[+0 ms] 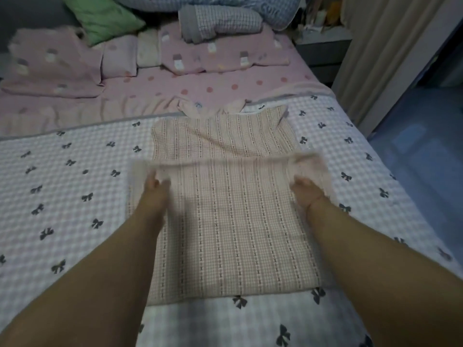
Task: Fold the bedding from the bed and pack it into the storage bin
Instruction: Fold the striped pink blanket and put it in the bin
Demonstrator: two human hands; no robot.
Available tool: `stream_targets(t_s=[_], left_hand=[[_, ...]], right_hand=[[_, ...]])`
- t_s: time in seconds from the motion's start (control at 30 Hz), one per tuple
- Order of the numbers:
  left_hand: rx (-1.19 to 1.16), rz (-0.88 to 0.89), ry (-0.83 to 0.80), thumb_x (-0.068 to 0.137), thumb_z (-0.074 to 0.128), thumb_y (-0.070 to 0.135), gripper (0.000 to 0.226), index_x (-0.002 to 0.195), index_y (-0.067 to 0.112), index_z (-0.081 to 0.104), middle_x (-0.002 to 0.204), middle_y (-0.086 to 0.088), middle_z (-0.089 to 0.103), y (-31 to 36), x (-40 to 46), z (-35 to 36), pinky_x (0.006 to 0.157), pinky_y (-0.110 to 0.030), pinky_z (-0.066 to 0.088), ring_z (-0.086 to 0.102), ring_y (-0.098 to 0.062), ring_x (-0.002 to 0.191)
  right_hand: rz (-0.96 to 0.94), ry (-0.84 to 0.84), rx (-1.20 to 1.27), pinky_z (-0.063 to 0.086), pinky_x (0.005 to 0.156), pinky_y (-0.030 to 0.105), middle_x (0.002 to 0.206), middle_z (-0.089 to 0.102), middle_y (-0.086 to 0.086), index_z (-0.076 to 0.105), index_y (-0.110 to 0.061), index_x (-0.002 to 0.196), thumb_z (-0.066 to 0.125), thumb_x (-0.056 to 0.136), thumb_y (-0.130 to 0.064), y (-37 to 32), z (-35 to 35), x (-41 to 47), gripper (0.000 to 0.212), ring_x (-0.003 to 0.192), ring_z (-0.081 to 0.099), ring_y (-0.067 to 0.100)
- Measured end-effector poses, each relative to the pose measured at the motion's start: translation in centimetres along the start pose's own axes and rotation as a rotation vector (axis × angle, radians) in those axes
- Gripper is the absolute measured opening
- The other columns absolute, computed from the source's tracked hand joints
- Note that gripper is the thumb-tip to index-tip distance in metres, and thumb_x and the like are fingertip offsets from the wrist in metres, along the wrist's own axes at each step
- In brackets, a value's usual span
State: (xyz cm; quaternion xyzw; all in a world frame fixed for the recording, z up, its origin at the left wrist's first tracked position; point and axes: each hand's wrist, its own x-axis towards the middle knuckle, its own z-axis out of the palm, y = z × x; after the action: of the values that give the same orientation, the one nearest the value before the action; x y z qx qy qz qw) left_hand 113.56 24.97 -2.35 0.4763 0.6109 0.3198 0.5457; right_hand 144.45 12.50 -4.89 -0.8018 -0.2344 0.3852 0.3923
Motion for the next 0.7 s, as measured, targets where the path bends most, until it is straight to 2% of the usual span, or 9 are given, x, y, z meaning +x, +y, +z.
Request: stream_targets(t_s=[0.07,0.13,0.2,0.27,0.33,0.4,0.5,0.63,0.7], left_hand=[[0.205,0.02,-0.078,0.101,0.039,0.036,0.052,0.15,0.031,0.023,0.158,-0.001,0.023,-3.9,-1.6,0.9,0.116,-0.047,0.021,0.025,-0.026,0.143],[0.585,0.041,-0.142,0.102,0.036,0.037,0.05,0.149,0.024,0.027,0.157,-0.002,0.025,-8.8,-3.9,1.5,0.118,-0.041,0.017,0.023,-0.024,0.144],[1.006,0.047,-0.25,0.1,0.024,0.049,0.055,0.15,0.027,0.026,0.159,0.001,0.02,-13.2,-6.2,2.1,0.118,-0.046,0.012,0.015,-0.024,0.146],[1.253,0.081,-0.294,0.084,-0.002,0.061,0.074,0.151,0.035,0.018,0.161,0.003,0.01,-16.2,-8.4,2.4,0.115,-0.054,0.006,0.005,-0.025,0.148],[1.312,0.099,-0.277,0.07,-0.017,0.061,0.089,0.152,0.036,0.008,0.162,0.002,0.003,-17.7,-10.1,2.3,0.116,-0.053,0.0,0.0,-0.024,0.149],[1.304,0.104,-0.234,0.067,-0.023,0.067,0.095,0.152,0.034,0.003,0.162,0.002,0.0,-18.4,-10.8,1.8,0.117,-0.05,-0.006,-0.005,-0.021,0.149],[1.359,0.052,-0.257,0.051,-0.041,0.075,0.117,0.152,0.03,-0.004,0.161,0.003,-0.009,-18.3,-11.4,0.5,0.115,-0.049,-0.013,-0.012,-0.02,0.148],[1.401,-0.066,-0.264,0.076,-0.015,0.069,0.092,0.153,0.022,-0.002,0.161,-0.001,-0.007,-17.6,-12.3,-0.3,0.116,-0.049,-0.01,-0.01,-0.021,0.148],[1.332,0.005,-0.2,0.09,0.006,0.061,0.075,0.151,0.02,0.022,0.158,-0.01,0.021,-17.0,-12.4,0.1,0.116,-0.051,0.011,0.016,-0.03,0.146]], right_hand=[[-0.027,-0.113,-0.167,0.032,0.104,0.022,0.144,0.043,0.01,0.046,-0.009,0.137,0.046,0.098,-0.016,3.6,1.2,-1.4,0.04,0.132,0.042,0.024],[-0.014,-0.216,-0.253,0.027,0.105,0.017,0.145,0.043,0.009,0.045,-0.01,0.138,0.046,0.098,-0.014,7.0,2.6,-2.9,0.041,0.133,0.041,0.022],[-0.047,-0.276,-0.395,0.018,0.118,0.027,0.152,0.034,0.002,0.04,-0.018,0.142,0.045,0.098,-0.023,10.0,3.9,-4.2,0.045,0.142,0.028,0.017],[-0.142,-0.267,-0.635,0.005,0.121,0.035,0.157,0.02,-0.005,0.032,-0.027,0.146,0.037,0.098,-0.039,12.3,5.2,-5.2,0.05,0.147,0.011,0.012],[-0.181,-0.252,-0.842,-0.002,0.119,0.036,0.159,0.007,-0.009,0.019,-0.031,0.15,0.017,0.091,-0.054,13.5,6.2,-6.5,0.063,0.147,0.0,0.01],[-0.17,-0.208,-0.939,-0.004,0.119,0.036,0.16,-0.001,-0.009,0.008,-0.031,0.151,0.011,0.093,-0.053,14.6,6.4,-8.1,0.062,0.147,-0.004,0.01],[-0.124,-0.107,-0.984,0.0,0.12,0.038,0.16,0.003,-0.007,0.007,-0.03,0.151,0.0,0.088,-0.057,16.1,6.2,-9.9,0.069,0.148,-0.001,0.014],[0.013,-0.001,-0.906,0.007,0.12,0.039,0.159,0.01,-0.003,0.014,-0.027,0.151,0.024,0.098,-0.05,16.2,6.3,-11.4,0.058,0.146,0.008,0.018],[0.031,0.092,-0.814,0.017,0.117,0.038,0.154,0.025,0.0,0.032,-0.027,0.146,0.037,0.096,-0.048,15.2,6.9,-11.7,0.054,0.141,0.022,0.021]])
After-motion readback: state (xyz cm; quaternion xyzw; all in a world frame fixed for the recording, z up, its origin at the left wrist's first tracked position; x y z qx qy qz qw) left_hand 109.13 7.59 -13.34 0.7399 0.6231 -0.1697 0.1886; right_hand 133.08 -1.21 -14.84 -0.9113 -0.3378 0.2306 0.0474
